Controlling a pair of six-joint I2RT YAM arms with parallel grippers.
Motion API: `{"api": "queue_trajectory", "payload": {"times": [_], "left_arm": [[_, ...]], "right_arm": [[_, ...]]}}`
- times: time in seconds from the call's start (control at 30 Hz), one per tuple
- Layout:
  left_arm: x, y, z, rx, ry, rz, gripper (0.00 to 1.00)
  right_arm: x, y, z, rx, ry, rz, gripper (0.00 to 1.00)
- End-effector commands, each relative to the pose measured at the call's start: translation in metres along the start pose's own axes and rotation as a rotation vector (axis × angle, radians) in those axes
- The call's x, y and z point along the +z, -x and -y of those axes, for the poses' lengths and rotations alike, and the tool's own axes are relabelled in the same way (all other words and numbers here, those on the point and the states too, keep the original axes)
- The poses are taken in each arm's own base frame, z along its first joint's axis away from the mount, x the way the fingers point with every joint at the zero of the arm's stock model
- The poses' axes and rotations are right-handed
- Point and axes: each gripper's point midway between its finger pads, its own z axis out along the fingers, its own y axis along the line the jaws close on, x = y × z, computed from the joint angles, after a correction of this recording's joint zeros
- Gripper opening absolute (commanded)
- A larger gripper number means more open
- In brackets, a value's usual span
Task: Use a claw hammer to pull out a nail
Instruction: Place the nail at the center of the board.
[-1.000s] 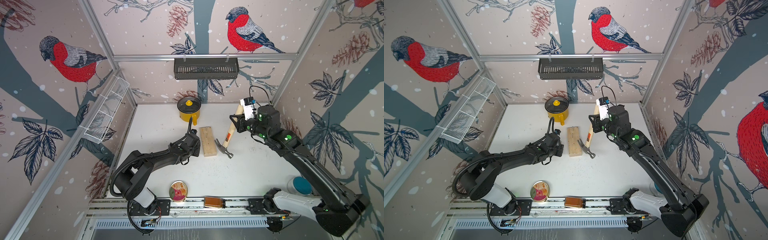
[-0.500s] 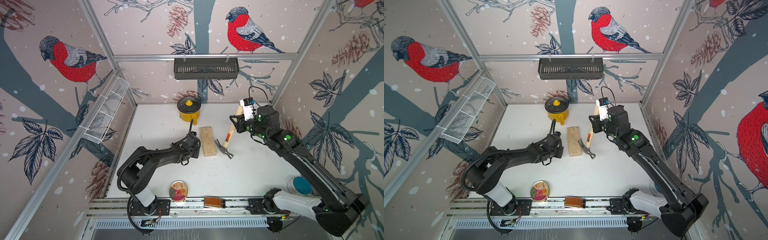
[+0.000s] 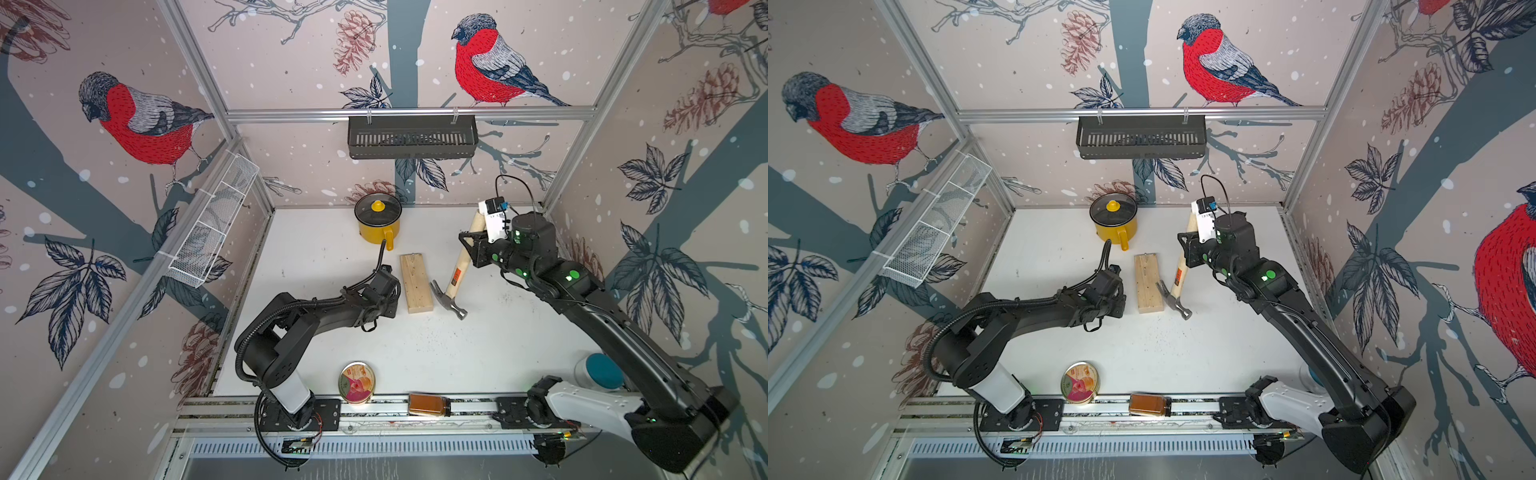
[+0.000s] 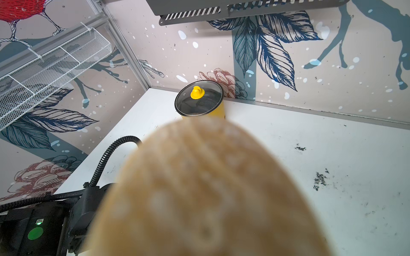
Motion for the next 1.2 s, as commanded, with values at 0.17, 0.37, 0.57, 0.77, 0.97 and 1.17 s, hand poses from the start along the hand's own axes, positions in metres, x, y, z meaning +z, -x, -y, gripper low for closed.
{"api": "queue_trajectory", "payload": {"times": [0.17,0.37,0.57,0.77,0.97,1.17], "left_arm": [[0.0006,-0.0032,-0.0065,-0.015,0.027,-0.011,0.00],[0.0009,-0.0038,-0.0072,-0.018,0.029,-0.014,0.00],[0.0008,-0.0045,-0.0077,-0.021,0.031,-0.016,0.01],[0.0016,-0.0056,-0.0076,-0.023,0.030,-0.020,0.05],[0.0026,-0.0067,-0.0083,-0.025,0.033,-0.024,0.09],[0.0033,-0.0079,-0.0088,-0.026,0.034,-0.028,0.13]], "right_arm": [[-0.0064,0.0281,-0.0090,-0.002,0.037,0.118,0.00],[-0.0075,0.0274,-0.0086,0.000,0.036,0.120,0.00],[-0.0093,0.0275,-0.0085,0.001,0.036,0.125,0.00],[-0.0097,0.0274,-0.0086,0.003,0.036,0.124,0.00],[-0.0093,0.0264,-0.0090,0.003,0.039,0.122,0.00],[-0.0096,0.0273,-0.0083,0.002,0.036,0.125,0.00]]}}
